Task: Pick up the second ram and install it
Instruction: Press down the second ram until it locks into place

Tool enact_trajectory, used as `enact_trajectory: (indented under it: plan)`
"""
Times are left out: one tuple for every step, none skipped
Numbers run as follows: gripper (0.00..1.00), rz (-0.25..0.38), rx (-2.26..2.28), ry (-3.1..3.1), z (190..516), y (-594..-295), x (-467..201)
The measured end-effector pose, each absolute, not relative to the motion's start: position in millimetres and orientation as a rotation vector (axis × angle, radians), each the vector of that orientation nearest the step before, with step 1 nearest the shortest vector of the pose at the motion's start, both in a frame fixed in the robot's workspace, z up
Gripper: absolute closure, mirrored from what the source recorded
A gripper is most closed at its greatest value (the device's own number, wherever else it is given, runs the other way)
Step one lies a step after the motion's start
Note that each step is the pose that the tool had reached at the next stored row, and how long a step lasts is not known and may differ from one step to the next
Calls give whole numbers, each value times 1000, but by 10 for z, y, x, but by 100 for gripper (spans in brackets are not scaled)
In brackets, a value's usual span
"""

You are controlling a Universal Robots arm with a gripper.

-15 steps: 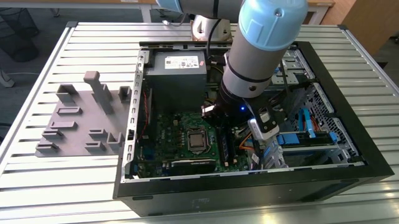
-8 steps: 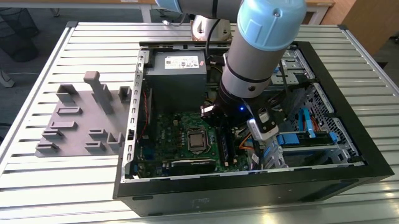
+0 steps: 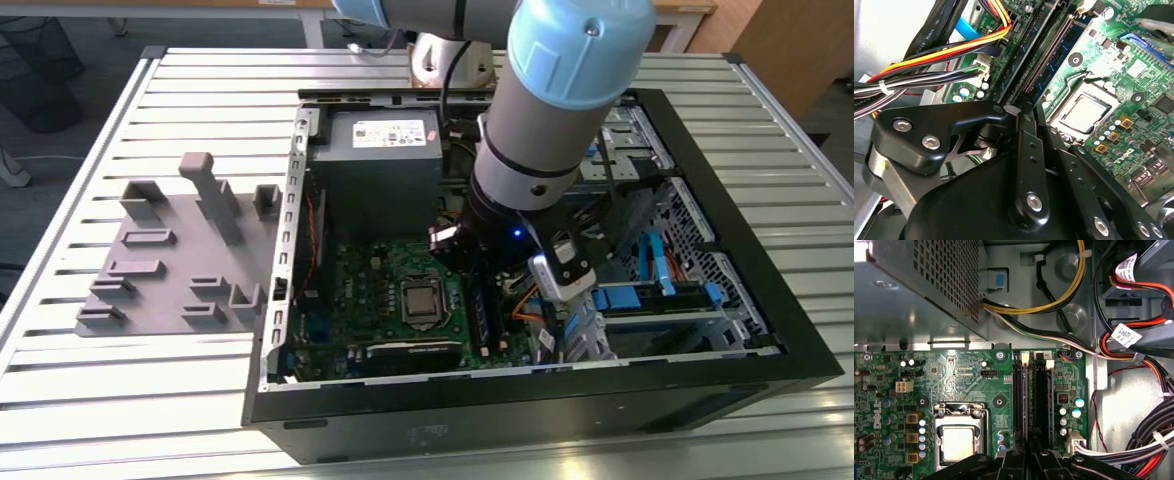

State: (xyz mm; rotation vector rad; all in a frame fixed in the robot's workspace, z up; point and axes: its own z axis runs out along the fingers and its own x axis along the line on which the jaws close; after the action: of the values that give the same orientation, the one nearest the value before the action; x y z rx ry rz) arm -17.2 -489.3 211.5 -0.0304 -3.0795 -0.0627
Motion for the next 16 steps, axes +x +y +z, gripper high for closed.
enact_trajectory:
  plan:
    - [86, -63, -30, -3079, 2113, -4893, -172]
    - [86, -63, -30, -3079, 2111, -4893, -172]
    - [86, -63, -30, -3079, 2109, -4893, -172]
    - [86, -63, -30, -3080, 2107, -4893, -172]
    - [86, -63, -30, -3079, 2107, -4893, -172]
    - [86, -63, -30, -3079, 2106, -4893, -172]
    - [86, -63, -30, -3079, 2106, -4893, -172]
    - [86, -63, -30, -3079, 2106, -4893, -172]
    - [86, -63, -30, -3080, 2106, -4893, -172]
    - [86, -64, -30, -3080, 2110, -4893, -172]
    - [86, -63, -30, -3079, 2118, -4893, -172]
    - [86, -63, -30, -3079, 2126, -4893, -172]
    - [86, -63, -31, -3079, 2129, -4893, -172]
    - [86, -63, -31, -3079, 2129, -4893, -171]
    - [86, -63, -30, -3079, 2129, -4893, -170]
    - [86, -63, -30, -3079, 2129, -4893, -169]
